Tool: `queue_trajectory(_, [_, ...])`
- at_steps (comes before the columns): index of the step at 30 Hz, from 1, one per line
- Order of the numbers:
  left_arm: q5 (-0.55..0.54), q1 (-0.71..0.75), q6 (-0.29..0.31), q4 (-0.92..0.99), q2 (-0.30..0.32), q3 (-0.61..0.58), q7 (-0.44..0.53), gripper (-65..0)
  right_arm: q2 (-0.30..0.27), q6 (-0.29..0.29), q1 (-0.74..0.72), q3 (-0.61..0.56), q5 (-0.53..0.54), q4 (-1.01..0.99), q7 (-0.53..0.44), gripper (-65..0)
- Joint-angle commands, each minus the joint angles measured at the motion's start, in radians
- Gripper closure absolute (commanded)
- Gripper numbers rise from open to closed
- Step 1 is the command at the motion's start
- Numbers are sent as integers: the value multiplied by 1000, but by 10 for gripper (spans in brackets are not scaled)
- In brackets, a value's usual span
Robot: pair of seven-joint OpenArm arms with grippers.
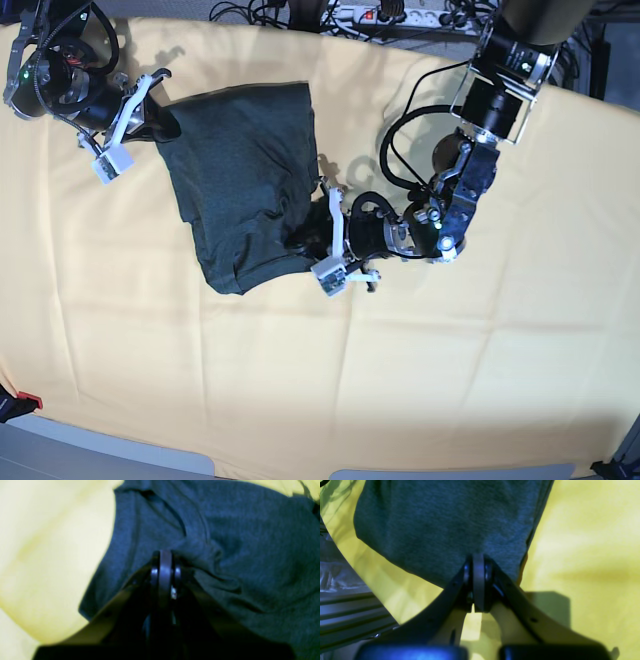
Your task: Fold the T-shirt properly
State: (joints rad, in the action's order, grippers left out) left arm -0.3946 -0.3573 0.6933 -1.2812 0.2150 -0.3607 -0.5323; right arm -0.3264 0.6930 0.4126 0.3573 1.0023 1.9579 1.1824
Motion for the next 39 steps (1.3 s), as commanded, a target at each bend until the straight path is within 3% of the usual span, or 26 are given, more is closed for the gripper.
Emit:
queue_trajectory(1, [-20, -26, 5, -16, 15, 5, 3, 0, -11, 5, -5, 6, 18, 16, -10, 0])
queue_trajectory(12, [-41, -29, 5, 20, 150, 6, 1, 0, -11, 5, -6, 6, 18, 16, -11, 0])
queue_trajectory(19, [-157, -75, 5, 14, 159, 6, -17, 0, -12, 5, -6, 6, 34, 16, -19, 0])
queue_trajectory(23, [-304, -110, 5, -15, 159, 9, -194, 0, -12, 5, -9, 10, 95, 16, -46, 0])
queue_trajectory(28, [-538, -123, 5, -74, 159, 8, -418, 0, -12, 5, -16, 44, 90, 16, -126, 0])
queue_trajectory(34, [-731, -122, 5, -119, 159, 8, -603, 0, -11, 5, -24, 67, -145, 16, -190, 0])
queue_trajectory(39, [-893, -122, 5, -129, 159, 8, -720, 0, -11, -35, -25, 62, -225, -49, -243, 0])
